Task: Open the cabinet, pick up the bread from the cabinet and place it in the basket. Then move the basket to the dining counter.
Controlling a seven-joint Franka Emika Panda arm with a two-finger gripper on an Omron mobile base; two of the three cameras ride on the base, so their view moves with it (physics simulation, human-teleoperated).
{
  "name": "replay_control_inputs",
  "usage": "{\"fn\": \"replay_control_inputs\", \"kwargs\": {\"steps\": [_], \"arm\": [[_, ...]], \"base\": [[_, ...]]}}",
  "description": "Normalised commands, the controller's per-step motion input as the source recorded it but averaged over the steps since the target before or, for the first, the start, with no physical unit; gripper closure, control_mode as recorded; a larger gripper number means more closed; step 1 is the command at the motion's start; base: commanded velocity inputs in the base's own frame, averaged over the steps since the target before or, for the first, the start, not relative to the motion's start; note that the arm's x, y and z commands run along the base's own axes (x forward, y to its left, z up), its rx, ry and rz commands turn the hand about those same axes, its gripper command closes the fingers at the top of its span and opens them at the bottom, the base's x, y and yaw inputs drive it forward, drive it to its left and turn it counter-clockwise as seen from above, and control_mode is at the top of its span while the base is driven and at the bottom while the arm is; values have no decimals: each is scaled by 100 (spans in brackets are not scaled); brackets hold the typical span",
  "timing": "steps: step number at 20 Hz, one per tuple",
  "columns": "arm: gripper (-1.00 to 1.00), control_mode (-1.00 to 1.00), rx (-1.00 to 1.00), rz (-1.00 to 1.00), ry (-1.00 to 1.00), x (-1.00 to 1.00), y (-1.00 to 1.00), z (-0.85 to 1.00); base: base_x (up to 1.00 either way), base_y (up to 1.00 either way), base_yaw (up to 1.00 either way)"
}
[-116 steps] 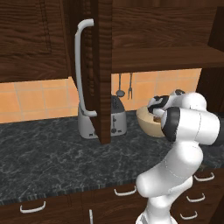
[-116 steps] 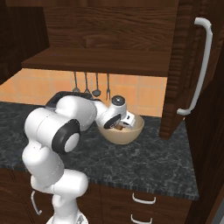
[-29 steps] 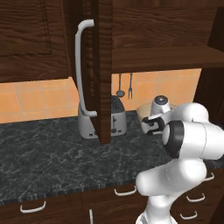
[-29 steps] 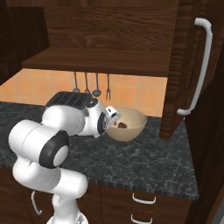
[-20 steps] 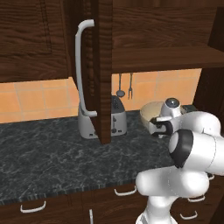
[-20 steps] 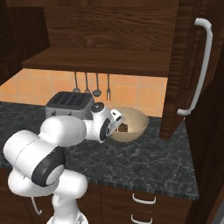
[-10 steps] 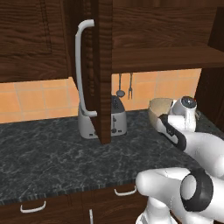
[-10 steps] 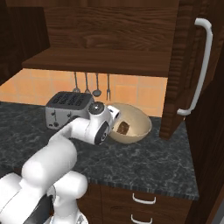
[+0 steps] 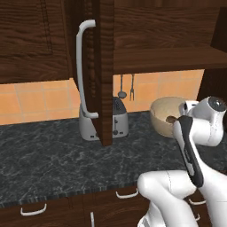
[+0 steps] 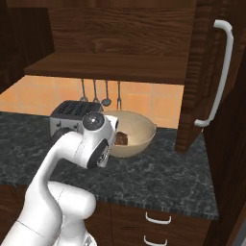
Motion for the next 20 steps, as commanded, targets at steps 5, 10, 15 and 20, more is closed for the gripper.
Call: {"fn": "replay_control_inputs", "kwargs": {"steps": [5, 10, 15, 20], "arm": [[100, -100, -14, 21, -4, -87, 13, 88], [100, -100, -11, 15, 0, -82, 10, 71], [100, -100, -3, 7, 6, -45, 6, 44], [100, -100, 0, 0, 0, -6, 0, 1]], "base": [[0, 0, 0], [0, 0, 0], [0, 0, 0], [0, 0, 0]]}}
